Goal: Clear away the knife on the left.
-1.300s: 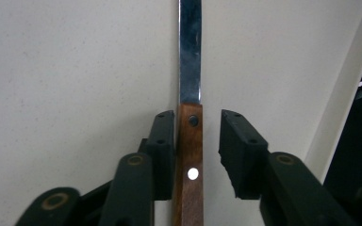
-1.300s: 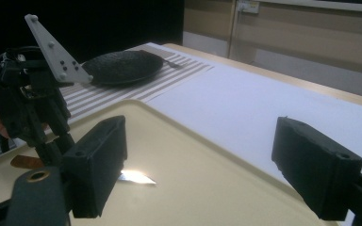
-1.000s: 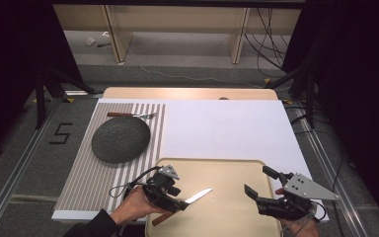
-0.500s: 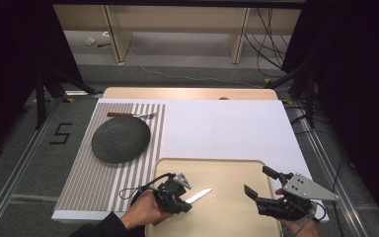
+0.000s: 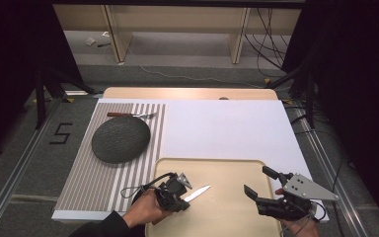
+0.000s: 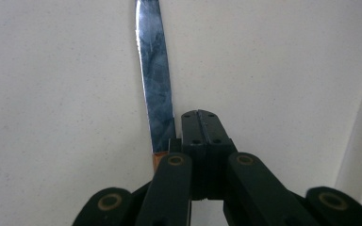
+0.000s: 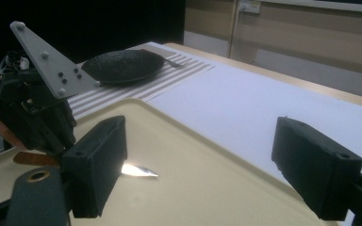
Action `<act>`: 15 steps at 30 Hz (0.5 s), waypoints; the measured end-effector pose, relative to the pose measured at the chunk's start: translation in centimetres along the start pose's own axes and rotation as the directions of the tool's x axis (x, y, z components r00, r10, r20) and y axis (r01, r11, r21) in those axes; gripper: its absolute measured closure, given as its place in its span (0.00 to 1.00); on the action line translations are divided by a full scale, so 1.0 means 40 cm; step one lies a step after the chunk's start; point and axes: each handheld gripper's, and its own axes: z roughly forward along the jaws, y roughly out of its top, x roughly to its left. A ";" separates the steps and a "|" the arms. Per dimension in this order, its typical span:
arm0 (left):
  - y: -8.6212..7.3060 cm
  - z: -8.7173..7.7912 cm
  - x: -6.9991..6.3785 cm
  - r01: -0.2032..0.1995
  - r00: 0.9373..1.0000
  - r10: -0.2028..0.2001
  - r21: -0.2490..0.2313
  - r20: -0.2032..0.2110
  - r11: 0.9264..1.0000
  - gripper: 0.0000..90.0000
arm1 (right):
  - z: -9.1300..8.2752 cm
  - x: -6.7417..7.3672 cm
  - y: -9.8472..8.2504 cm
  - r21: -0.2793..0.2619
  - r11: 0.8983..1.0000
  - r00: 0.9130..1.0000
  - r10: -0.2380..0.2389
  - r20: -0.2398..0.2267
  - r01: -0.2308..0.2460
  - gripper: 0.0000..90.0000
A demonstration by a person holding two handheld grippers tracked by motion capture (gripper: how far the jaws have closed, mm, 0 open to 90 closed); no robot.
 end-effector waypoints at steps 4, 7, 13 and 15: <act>0.001 -0.003 0.007 0.008 1.000 -0.008 -0.007 -0.014 1.000 1.00 | 0.000 0.000 0.000 0.001 1.000 1.000 -0.002 0.000 0.002 0.22; 0.000 -0.004 0.011 0.004 1.000 -0.004 -0.001 -0.031 1.000 1.00 | 0.000 0.001 0.000 0.000 1.000 1.000 -0.004 0.000 0.004 0.22; -0.002 -0.010 0.016 0.009 0.999 -0.008 0.009 -0.032 1.000 1.00 | 0.000 0.001 0.000 -0.001 1.000 1.000 -0.005 -0.002 0.005 0.22; -0.005 -0.011 0.016 0.005 0.999 -0.004 0.014 -0.035 1.000 1.00 | 0.000 0.000 0.000 -0.002 1.000 1.000 -0.007 -0.002 0.007 0.22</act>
